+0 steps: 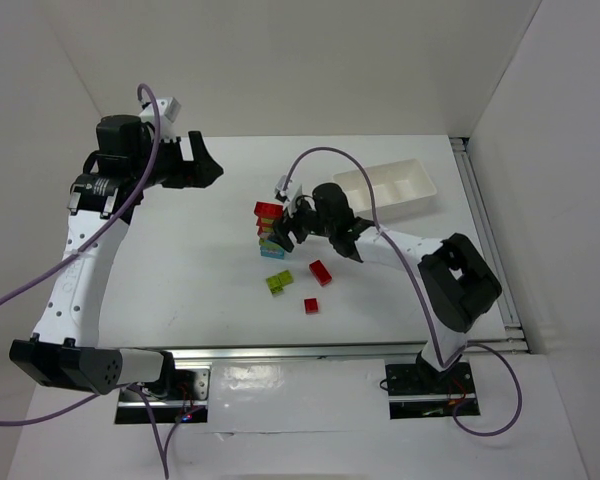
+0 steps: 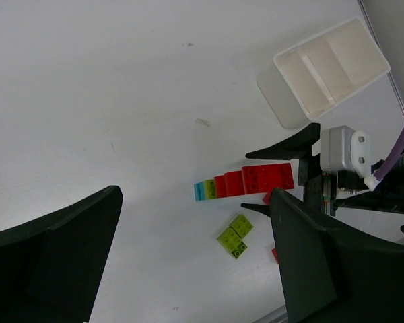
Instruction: Sort the legos into containers by color
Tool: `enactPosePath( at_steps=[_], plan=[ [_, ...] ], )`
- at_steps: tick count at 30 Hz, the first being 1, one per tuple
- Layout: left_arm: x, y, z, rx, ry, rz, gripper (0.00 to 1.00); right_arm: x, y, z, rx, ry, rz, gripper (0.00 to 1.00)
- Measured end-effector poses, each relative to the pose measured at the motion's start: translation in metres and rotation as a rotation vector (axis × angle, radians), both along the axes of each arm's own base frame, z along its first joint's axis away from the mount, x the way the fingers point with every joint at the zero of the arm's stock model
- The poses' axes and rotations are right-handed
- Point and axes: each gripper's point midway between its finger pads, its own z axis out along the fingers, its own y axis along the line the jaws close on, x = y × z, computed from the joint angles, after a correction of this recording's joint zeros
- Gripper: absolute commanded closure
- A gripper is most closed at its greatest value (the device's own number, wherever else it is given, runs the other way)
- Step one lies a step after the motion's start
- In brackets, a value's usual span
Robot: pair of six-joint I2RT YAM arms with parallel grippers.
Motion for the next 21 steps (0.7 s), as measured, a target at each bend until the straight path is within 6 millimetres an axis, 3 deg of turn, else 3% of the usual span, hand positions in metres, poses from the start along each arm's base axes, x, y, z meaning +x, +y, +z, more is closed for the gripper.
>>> enactPosePath(
  at_steps=[9, 15, 21],
  plan=[
    [0.0, 0.0, -0.002, 0.014, -0.001, -0.01, 0.0, 0.001, 0.008, -0.008, 0.022, 0.045, 0.009, 0.41],
    [0.0, 0.0, -0.002, 0.014, -0.002, -0.011, 0.0, 0.001, 0.013, -0.005, 0.057, 0.056, 0.01, 0.67],
    [0.0, 0.0, -0.003, 0.014, -0.001, -0.011, 0.0, -0.001, 0.014, -0.002, 0.084, 0.096, -0.003, 0.76]
  ],
)
